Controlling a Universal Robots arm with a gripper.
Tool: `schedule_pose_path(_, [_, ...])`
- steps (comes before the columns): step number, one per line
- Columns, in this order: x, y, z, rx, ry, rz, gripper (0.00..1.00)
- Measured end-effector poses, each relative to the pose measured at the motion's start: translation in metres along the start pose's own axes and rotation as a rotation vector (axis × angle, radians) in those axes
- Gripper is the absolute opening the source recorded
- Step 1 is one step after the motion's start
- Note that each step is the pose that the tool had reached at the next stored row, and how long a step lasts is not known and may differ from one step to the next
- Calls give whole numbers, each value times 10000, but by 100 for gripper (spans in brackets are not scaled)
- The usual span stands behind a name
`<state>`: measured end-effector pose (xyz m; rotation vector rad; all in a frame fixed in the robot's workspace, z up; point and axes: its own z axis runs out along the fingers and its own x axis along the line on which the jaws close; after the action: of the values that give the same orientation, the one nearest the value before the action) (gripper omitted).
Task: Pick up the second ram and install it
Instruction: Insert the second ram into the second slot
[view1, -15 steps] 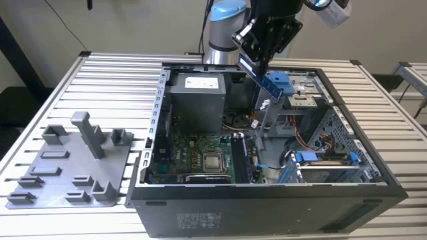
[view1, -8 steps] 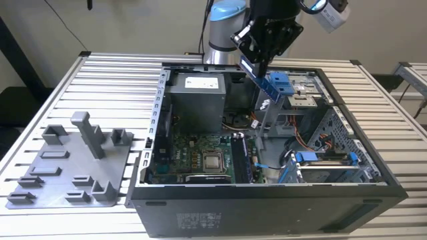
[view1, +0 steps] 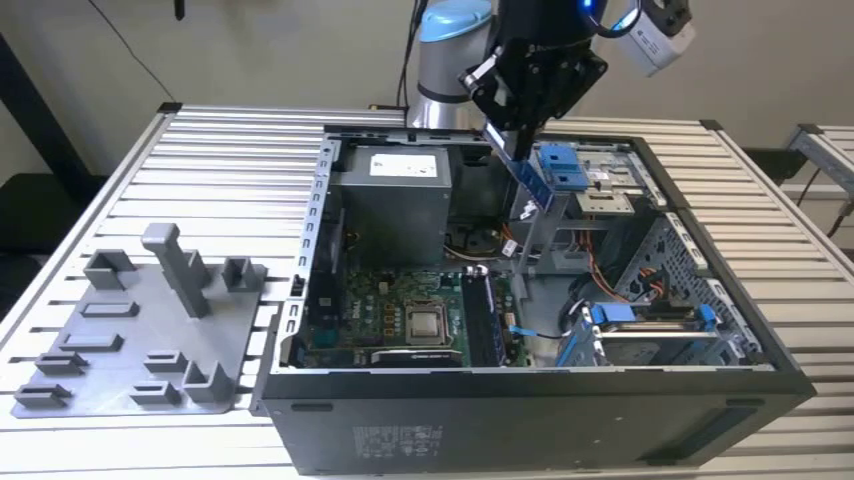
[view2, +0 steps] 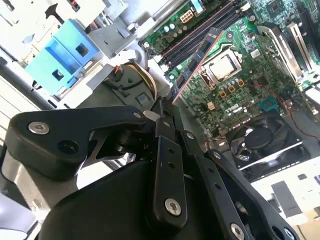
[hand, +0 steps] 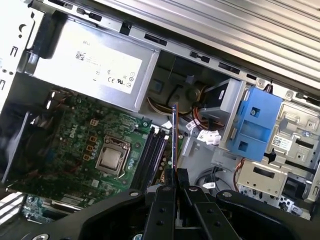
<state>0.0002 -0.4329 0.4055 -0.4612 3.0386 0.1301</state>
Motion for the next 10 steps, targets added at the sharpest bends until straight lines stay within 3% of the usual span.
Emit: schedule_pose_path(10, [15,0,46,53,3,992,13])
